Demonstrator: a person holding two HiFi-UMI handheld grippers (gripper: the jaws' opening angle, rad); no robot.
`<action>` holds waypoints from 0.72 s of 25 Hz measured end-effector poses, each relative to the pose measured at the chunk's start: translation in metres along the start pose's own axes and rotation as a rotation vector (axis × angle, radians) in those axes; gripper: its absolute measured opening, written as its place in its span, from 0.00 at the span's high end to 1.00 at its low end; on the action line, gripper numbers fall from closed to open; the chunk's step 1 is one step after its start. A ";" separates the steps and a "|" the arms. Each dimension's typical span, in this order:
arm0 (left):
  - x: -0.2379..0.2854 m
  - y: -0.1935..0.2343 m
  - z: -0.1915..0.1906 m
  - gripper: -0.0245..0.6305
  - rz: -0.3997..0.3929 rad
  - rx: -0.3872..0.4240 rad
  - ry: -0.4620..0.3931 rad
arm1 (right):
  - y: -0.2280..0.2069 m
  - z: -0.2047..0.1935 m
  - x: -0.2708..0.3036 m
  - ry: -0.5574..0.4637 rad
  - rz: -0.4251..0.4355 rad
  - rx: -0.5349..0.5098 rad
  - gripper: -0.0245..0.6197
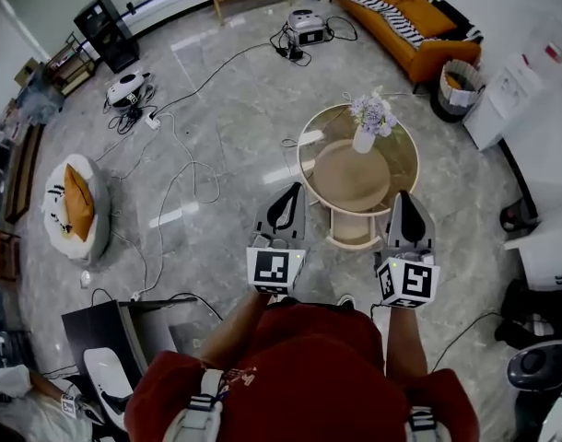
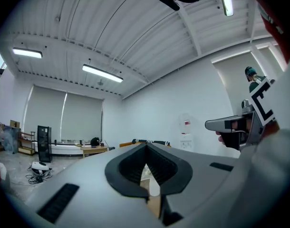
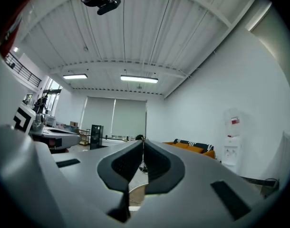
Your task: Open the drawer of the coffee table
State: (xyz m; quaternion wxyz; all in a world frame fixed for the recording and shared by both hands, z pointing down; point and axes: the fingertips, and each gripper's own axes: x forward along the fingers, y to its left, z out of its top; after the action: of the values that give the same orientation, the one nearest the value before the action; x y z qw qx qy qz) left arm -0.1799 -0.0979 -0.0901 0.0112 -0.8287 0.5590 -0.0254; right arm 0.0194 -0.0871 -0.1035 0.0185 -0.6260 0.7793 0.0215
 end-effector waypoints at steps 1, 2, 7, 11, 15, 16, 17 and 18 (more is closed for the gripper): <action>0.001 0.000 0.002 0.94 -0.004 0.002 -0.012 | -0.001 0.000 -0.001 0.001 -0.005 0.002 0.93; 0.003 0.001 0.004 0.94 -0.006 0.007 -0.031 | -0.002 0.000 -0.001 0.002 -0.010 0.002 0.93; 0.004 0.010 0.011 0.94 -0.002 0.028 -0.089 | 0.002 0.005 0.002 0.003 -0.012 -0.024 0.93; 0.006 0.013 0.012 0.94 0.008 0.028 -0.073 | -0.002 0.009 0.006 -0.012 -0.018 -0.019 0.93; 0.005 0.018 0.009 0.94 0.029 0.033 -0.063 | -0.002 0.009 0.009 -0.016 -0.019 -0.021 0.93; 0.004 0.019 0.009 0.94 0.032 0.040 -0.064 | -0.002 0.008 0.009 -0.016 -0.018 -0.023 0.93; 0.004 0.019 0.010 0.94 0.033 0.047 -0.067 | -0.002 0.008 0.009 -0.017 -0.017 -0.023 0.93; 0.003 0.018 0.011 0.94 0.032 0.054 -0.070 | -0.002 0.008 0.009 -0.017 -0.017 -0.022 0.93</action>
State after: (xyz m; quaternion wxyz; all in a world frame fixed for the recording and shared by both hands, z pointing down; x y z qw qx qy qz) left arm -0.1951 -0.1079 -0.1014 0.0533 -0.8195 0.5705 -0.0112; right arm 0.0198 -0.0963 -0.1121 0.0182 -0.6324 0.7736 0.0353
